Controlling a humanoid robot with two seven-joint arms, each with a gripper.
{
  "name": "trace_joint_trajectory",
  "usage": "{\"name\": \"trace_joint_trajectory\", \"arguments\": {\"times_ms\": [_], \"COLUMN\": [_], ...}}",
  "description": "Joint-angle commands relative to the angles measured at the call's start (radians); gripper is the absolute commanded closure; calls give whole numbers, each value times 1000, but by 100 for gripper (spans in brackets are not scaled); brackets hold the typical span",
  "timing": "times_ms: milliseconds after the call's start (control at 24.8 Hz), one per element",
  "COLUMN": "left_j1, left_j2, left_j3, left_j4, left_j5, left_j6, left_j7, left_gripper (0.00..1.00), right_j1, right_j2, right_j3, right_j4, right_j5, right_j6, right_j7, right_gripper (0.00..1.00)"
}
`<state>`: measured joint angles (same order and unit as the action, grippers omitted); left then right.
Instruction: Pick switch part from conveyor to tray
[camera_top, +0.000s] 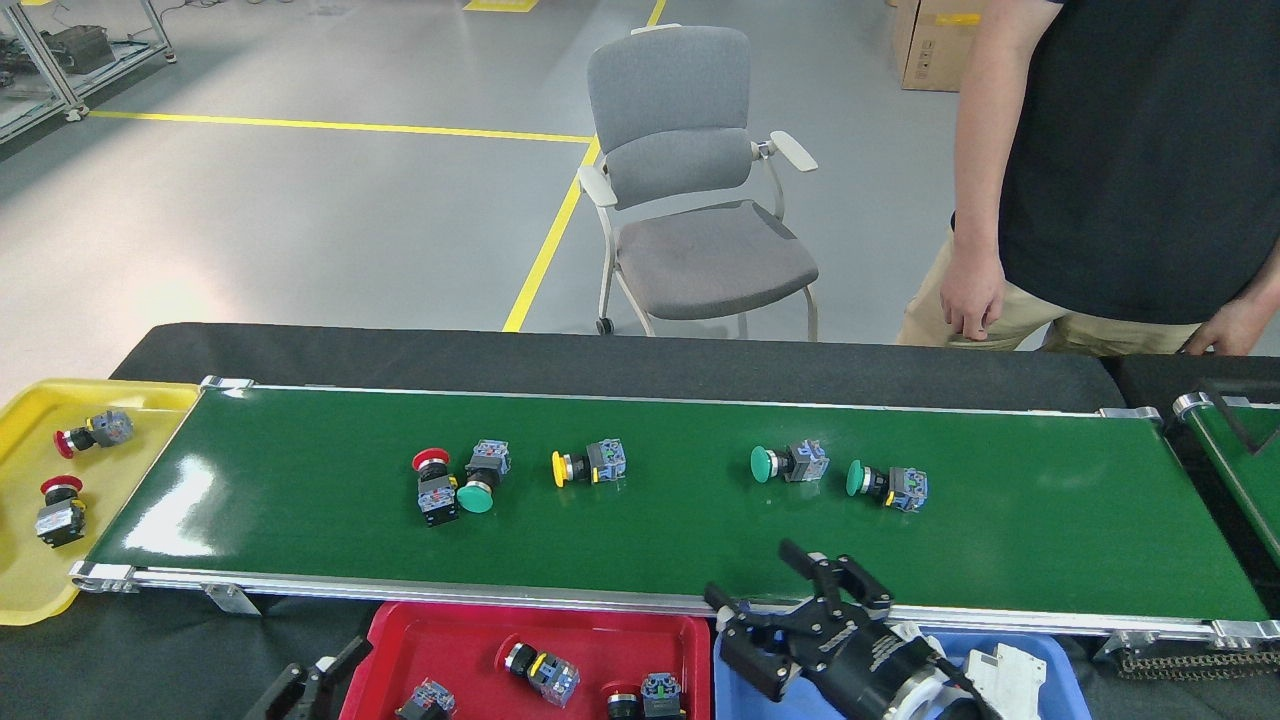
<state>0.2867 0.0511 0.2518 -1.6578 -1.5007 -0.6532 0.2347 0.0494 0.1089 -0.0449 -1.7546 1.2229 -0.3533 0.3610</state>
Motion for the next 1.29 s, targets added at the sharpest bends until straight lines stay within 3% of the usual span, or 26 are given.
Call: {"name": "trace_joint_trajectory", "arguments": {"times_ms": [0, 161, 282, 443, 564, 725, 846, 1047, 1248], "left_j1": [-29, -61, -69, -210, -357, -449, -471, -532, -610], "left_j2": [1, 3, 3, 3, 12, 61, 76, 76, 87], "left_j3": [21, 26, 26, 24, 18, 18, 14, 12, 12], "left_j4": [12, 38, 38, 133, 270, 397, 441, 530, 625], "left_j5": [7, 10, 7, -1, -1, -1, -1, -1, -1], "left_j6": [170, 193, 198, 216, 250, 253, 253, 254, 271], "left_j7": [-77, -115, -115, -167, -230, -232, -232, -232, -232], "left_gripper": [0, 0, 0, 0, 0, 0, 0, 0, 0], "right_j1": [-6, 53, 107, 144, 84, -59, -143, -303, -367], "right_j2": [-17, -20, -17, -20, -18, -23, -28, -15, -21], "right_j3": [-38, -47, -44, -39, -36, 68, 163, 221, 320], "right_j4": [-14, -11, -14, -14, -11, 35, 132, 328, 422], "right_j5": [18, 116, 181, 194, 198, 199, 204, 236, 237], "right_j6": [116, 287, 336, 336, 339, 341, 341, 393, 479], "right_j7": [-145, -298, -390, -412, -355, -88, 87, 95, 88], "right_gripper": [3, 2, 2, 2, 2, 1, 1, 1, 1]}}
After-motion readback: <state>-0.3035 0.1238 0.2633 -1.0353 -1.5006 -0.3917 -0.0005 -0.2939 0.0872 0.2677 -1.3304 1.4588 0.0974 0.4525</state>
